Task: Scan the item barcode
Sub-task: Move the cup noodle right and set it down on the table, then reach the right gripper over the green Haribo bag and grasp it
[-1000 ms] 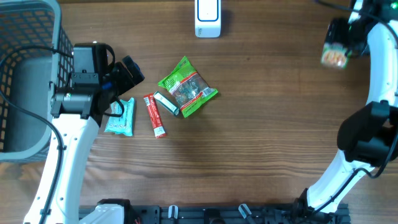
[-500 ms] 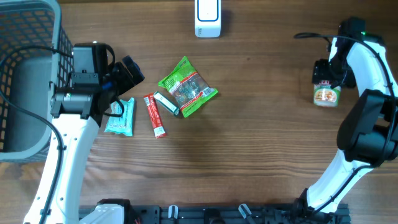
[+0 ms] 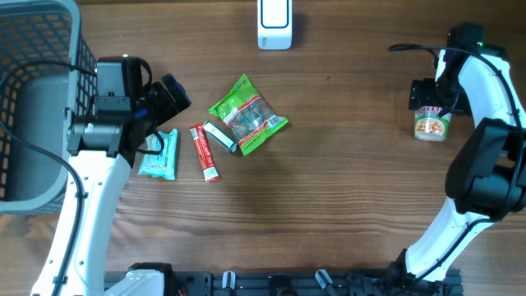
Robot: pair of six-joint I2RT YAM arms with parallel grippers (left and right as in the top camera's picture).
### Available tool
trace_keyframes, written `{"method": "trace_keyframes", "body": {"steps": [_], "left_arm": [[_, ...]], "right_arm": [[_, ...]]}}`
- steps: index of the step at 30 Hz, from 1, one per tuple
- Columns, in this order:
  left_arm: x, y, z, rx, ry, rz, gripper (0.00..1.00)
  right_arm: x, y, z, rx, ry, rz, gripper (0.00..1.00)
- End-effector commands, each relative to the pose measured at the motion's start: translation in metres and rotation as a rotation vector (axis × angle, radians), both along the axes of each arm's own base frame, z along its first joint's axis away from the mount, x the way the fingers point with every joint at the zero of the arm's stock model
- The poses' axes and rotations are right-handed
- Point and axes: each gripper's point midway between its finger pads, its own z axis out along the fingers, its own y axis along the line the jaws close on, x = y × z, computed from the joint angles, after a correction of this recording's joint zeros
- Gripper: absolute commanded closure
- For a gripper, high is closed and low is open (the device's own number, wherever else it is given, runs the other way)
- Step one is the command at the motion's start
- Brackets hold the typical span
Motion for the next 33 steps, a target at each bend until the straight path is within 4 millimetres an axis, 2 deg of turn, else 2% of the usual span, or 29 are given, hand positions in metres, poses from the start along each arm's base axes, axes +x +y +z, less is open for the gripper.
{"method": "trace_keyframes", "body": {"steps": [1, 4, 7, 9, 12, 15, 17, 21, 24, 26, 28, 33], "left_arm": [[0.002, 0.000, 0.005, -0.010, -0.014, 0.007, 0.00], [0.002, 0.000, 0.005, -0.010, -0.014, 0.007, 0.00], [0.002, 0.000, 0.005, -0.010, -0.014, 0.007, 0.00], [0.002, 0.000, 0.005, -0.010, -0.014, 0.007, 0.00], [0.002, 0.000, 0.005, -0.010, -0.014, 0.007, 0.00], [0.002, 0.000, 0.005, -0.010, -0.014, 0.007, 0.00], [0.002, 0.000, 0.005, -0.010, -0.014, 0.007, 0.00], [0.002, 0.000, 0.005, -0.010, -0.014, 0.007, 0.00], [0.002, 0.000, 0.005, -0.010, -0.014, 0.007, 0.00], [0.002, 0.000, 0.005, -0.010, -0.015, 0.007, 0.00], [0.002, 0.000, 0.005, -0.010, -0.014, 0.007, 0.00], [0.002, 0.000, 0.005, -0.010, -0.014, 0.007, 0.00]], "right_arm": [[0.016, -0.001, 0.041, -0.030, -0.091, 0.025, 0.00], [0.026, 0.014, 0.081, 0.008, -0.181, 0.052, 0.00], [0.029, 0.041, 0.122, 0.094, -0.274, 0.098, 0.00], [0.030, 0.071, 0.151, 0.206, -0.358, 0.152, 0.00], [0.023, 0.128, 0.190, 0.427, -0.464, 0.265, 0.00], [0.015, 0.177, 0.210, 0.583, -0.493, 0.354, 0.00], [0.010, 0.212, 0.211, 0.638, -0.467, 0.405, 0.00], [0.000, 0.267, 0.197, 0.672, -0.412, 0.526, 0.00], [-0.008, 0.315, 0.178, 0.698, -0.377, 0.637, 0.04], [-0.013, 0.337, 0.164, 0.694, -0.351, 0.677, 0.07], [-0.018, 0.358, 0.139, 0.676, -0.302, 0.690, 0.11], [-0.024, 0.394, 0.081, 0.632, -0.225, 0.747, 0.11]]}}
